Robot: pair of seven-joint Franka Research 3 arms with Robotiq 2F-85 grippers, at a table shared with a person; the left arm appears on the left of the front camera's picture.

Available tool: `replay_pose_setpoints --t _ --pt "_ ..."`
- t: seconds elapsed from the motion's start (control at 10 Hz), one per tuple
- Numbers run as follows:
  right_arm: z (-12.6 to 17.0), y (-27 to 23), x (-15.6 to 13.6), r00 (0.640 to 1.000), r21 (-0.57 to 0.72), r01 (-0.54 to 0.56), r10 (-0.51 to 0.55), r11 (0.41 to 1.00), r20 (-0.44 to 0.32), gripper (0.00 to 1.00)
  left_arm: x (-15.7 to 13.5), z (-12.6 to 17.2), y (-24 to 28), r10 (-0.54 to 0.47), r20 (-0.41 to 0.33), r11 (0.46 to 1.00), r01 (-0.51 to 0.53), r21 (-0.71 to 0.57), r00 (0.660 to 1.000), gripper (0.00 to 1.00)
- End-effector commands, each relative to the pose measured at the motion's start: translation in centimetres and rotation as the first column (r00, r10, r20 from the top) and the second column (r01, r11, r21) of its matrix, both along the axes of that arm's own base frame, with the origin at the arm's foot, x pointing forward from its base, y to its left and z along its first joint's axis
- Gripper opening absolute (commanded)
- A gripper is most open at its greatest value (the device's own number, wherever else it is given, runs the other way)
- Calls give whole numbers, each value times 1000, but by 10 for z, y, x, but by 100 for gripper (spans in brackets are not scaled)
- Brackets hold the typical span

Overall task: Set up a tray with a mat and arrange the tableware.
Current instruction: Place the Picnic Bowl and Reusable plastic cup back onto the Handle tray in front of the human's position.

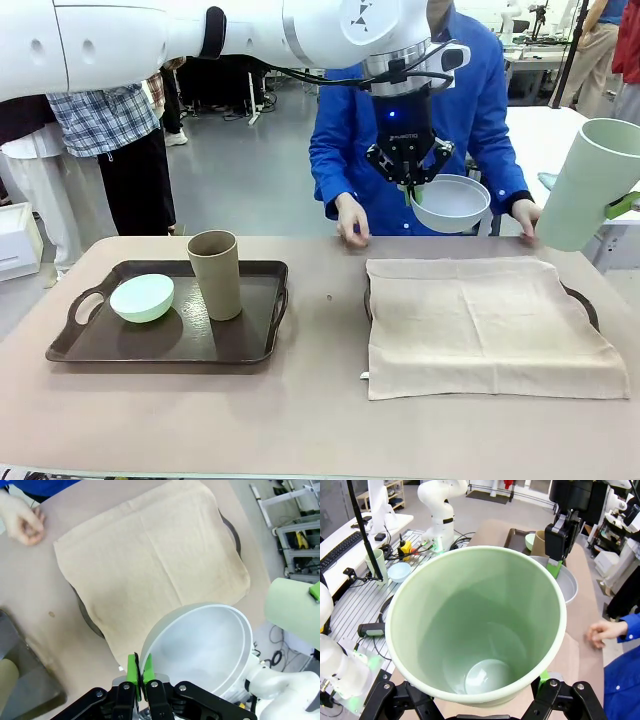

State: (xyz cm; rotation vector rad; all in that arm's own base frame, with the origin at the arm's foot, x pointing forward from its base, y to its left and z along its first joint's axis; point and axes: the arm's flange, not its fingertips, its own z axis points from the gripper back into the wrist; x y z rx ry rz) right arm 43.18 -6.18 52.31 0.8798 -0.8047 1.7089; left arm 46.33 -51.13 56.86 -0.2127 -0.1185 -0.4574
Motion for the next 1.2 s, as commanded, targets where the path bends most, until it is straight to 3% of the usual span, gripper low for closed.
replay_pose_setpoints --t 0.0,0.2,0.3,0.5,0.7,1.1 --pt "1 1 -1 1000 9 -3 3 1000 10 27 -1 5 0 0 6 1000 0 -5 1000 0" --pt "1 1 -1 1000 9 -3 3 1000 10 27 -1 5 0 0 6 1000 0 -5 1000 0" --pt "0 0 0 1000 0 0 0 1000 0 86 0 0 0 0 0 1000 0 0 1000 4" --pt "-37 -12 24 999 8 -8 8 1000 -45 86 16 -30 3 49 -18 999 -49 4 999 4" --pt "-66 -14 43 1000 -9 11 -11 1000 -24 86 22 -58 3 1 -39 998 1 57 999 4" --pt "-114 -6 71 1000 -34 10 -9 999 21 86 34 -106 -5 9 -88 997 -2 74 996 4"
